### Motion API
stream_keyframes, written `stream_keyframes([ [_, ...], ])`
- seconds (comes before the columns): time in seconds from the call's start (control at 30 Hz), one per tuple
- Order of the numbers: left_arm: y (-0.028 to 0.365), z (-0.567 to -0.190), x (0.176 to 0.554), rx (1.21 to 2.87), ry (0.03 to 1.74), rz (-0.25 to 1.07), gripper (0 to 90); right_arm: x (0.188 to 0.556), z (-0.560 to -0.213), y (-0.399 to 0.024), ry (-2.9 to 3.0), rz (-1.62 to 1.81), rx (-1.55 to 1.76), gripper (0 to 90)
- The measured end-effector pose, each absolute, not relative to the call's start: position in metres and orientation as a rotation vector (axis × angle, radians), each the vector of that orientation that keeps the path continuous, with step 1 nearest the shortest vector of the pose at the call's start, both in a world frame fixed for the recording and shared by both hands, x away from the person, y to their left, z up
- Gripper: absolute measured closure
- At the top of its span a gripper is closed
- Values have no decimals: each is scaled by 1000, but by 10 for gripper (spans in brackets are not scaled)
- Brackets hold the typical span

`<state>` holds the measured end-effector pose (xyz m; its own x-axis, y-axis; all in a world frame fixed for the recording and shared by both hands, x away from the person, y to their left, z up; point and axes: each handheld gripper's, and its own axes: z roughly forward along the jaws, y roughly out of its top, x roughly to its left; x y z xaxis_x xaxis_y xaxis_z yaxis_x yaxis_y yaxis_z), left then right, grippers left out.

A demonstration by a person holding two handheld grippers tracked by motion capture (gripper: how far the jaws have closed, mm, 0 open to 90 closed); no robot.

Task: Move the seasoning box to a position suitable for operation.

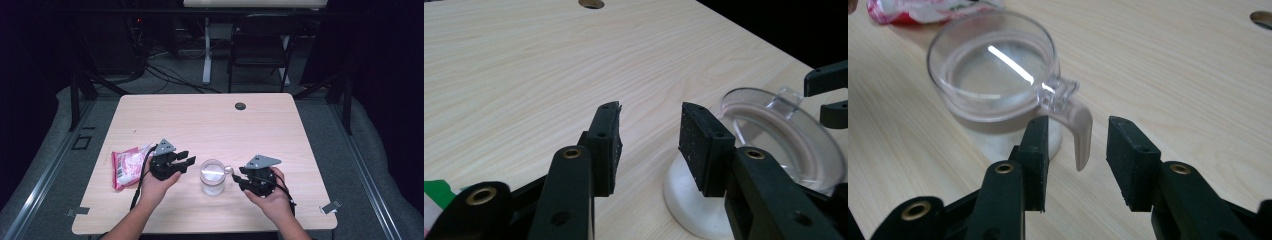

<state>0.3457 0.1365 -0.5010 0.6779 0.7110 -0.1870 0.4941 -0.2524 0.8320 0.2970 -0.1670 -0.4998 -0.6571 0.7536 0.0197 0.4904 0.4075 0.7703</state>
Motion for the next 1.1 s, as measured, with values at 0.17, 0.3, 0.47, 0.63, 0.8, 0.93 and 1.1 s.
stream_keyframes([
  [0.17, 138, -485, 345, 1900, 947, 266, 610, 303, -482, -162, 2320, 1122, 1135, 598],
  [0.3, 134, -469, 346, 1851, 939, 262, 560, 312, -460, -152, 2277, 1094, 1154, 610],
  [0.47, 126, -458, 347, 1860, 920, 311, 514, 320, -449, -151, 2276, 1107, 1159, 601],
  [0.63, 123, -464, 340, 1928, 899, 360, 491, 317, -451, -152, 2305, 1142, 1106, 593],
  [0.8, 126, -472, 337, 1948, 880, 305, 525, 317, -457, -154, 2291, 1162, 1152, 522],
  [0.93, 130, -478, 335, 1949, 883, 260, 529, 319, -465, -160, 2269, 1222, 1240, 498],
  [1.1, 131, -483, 330, 1963, 856, 259, 569, 320, -467, -163, 2267, 1230, 1286, 614],
])
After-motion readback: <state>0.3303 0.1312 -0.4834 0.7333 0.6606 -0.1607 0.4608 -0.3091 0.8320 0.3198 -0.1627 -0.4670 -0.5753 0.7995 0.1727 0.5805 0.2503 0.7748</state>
